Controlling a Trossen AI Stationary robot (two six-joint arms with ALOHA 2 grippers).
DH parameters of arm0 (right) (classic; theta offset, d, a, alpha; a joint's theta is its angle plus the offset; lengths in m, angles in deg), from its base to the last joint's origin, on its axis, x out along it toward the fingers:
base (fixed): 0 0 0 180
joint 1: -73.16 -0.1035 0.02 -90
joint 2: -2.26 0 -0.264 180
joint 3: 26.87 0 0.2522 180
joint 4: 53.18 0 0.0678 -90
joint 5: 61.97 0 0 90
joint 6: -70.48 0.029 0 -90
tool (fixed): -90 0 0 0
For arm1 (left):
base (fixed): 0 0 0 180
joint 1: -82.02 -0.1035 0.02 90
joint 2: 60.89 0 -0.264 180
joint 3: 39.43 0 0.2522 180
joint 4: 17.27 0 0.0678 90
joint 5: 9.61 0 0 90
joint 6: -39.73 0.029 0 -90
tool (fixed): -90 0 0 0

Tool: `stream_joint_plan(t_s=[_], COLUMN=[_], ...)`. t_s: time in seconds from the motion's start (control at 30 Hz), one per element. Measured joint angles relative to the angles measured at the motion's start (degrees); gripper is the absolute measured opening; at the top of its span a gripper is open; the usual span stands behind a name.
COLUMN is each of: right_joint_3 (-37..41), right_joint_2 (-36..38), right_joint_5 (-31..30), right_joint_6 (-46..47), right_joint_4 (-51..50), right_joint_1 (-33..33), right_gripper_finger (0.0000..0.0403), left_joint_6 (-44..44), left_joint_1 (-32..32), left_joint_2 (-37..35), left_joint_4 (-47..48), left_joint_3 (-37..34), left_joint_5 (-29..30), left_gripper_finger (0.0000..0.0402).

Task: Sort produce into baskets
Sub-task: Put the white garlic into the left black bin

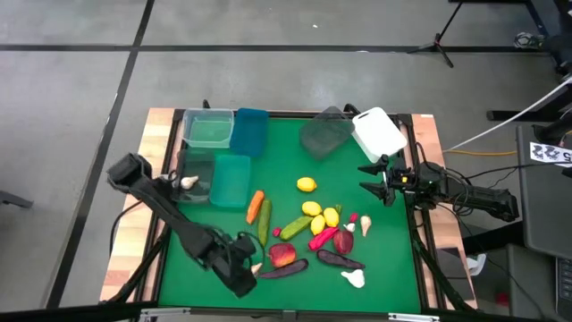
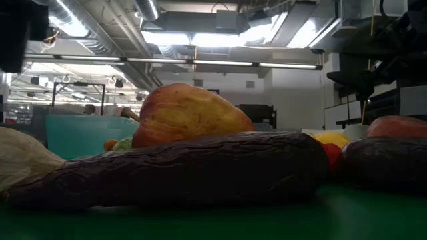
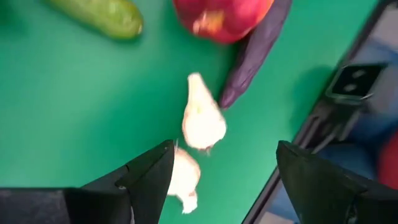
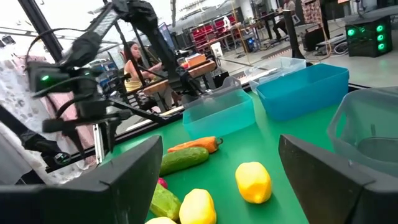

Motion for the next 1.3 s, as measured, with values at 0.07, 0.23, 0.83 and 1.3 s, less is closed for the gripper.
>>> stream_joint_plan(t_s=[0.07,0.23,0.83,1.3], right_joint_3=[0.0,0.0,0.0,0.0], right_joint_2=[0.0,0.0,0.0,0.0], right_joint_5=[0.0,0.0,0.0,0.0], right_joint_6=[0.0,0.0,0.0,0.1], right_joint_4=[0.0,0.0,0.0,0.0], right_joint_1=[0.0,0.0,0.0,0.0], right_gripper_finger=[0.0319,0.0319,0.0319,0.0319], left_joint_6=[-1.1,-4.3,-11.2,-8.4], left_joint_1=[0.9,3.3,5.3,5.2], left_joint_2=[3.0,7.6,10.4,15.4], left_joint_4=[4.0,9.8,13.1,10.8], left_joint_3=[3.8,7.7,6.1,6.1], left_joint_5=[-0.1,-2.2,0.9,0.3], left_gripper_finger=[0.0276,0.0276,0.0276,0.027])
